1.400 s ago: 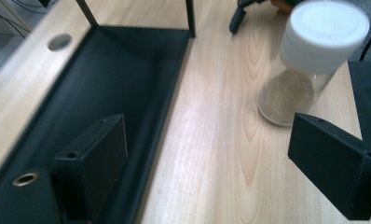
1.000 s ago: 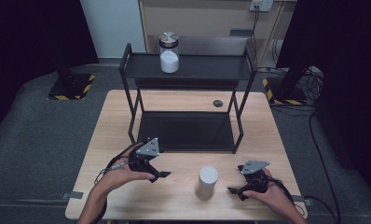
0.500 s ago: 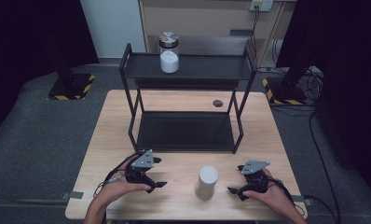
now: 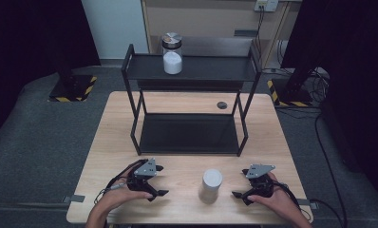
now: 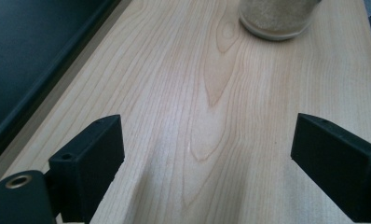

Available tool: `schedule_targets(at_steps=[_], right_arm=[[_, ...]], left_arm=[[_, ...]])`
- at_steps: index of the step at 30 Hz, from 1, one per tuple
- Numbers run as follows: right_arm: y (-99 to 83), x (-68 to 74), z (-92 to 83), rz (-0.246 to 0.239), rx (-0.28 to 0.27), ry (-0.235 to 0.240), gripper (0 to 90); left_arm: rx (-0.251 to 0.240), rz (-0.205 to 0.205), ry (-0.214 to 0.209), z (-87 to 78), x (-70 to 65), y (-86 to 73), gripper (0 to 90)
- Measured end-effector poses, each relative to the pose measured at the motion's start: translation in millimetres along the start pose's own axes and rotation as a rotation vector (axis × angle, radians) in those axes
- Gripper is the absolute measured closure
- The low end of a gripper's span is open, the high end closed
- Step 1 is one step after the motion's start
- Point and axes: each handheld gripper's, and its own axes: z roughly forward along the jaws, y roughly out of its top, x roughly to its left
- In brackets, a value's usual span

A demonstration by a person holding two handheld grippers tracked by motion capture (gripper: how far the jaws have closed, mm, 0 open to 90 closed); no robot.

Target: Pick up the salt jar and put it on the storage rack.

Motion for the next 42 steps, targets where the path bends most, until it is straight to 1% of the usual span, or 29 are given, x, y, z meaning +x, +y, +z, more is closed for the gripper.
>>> schedule_targets(at_steps=[3, 10, 13, 14, 16, 22, 25, 26, 29, 32, 35, 42], right_arm=[[-0.3, 0.5, -0.2, 0.0, 0.0, 0.0, 2.4], [-0.3, 0.9, -0.4, 0.0, 0.0, 0.0, 2.4], [-0.3, 1.1, -0.5, 0.0, 0.001, 0.0, 2.4], [-0.2, 1.1, -0.5, 0.0, 0.001, 0.0, 2.4], [-0.3, 1.2, -0.5, 0.0, 0.001, 0.0, 2.4], [-0.3, 1.1, -0.5, 0.0, 0.001, 0.0, 2.4], [-0.3, 1.2, -0.5, -0.001, 0.001, 0.0, 2.3], [-0.3, 1.2, -0.5, -0.001, 0.001, 0.0, 2.3], [-0.2, 1.3, -0.5, -0.002, 0.002, 0.001, 2.2], [-0.2, 1.4, -0.5, -0.001, 0.002, 0.0, 2.2], [-0.2, 1.5, -0.6, -0.001, 0.002, 0.0, 2.2], [-0.1, 1.9, -0.5, -0.003, 0.003, 0.0, 1.7]], left_arm=[[0.001, -0.013, 0.0, 3.2, 0.7, -2.4, 8.2], [0.018, -0.009, -0.003, 11.0, 2.4, -3.9, 8.1], [0.023, -0.001, 0.001, 13.6, 2.0, -4.6, 8.1], [0.032, 0.006, 0.002, 14.3, 2.4, -3.9, 8.2], [0.03, 0.016, 0.006, 15.6, 1.9, -5.5, 8.1], [0.045, 0.022, 0.007, 20.6, 2.8, -6.8, 7.0], [0.038, 0.033, 0.022, 20.7, 1.4, -7.4, 6.8], [0.04, 0.034, 0.021, 20.9, 1.7, -7.0, 6.7], [0.045, 0.026, 0.016, 21.4, 3.4, -6.2, 6.1], [0.054, 0.008, 0.013, 22.6, 5.4, -4.5, 4.6], [0.065, -0.004, 0.019, 23.8, 5.6, -2.5, 2.0], [0.065, -0.009, 0.022, 24.3, 4.5, -2.2, 0.8]])
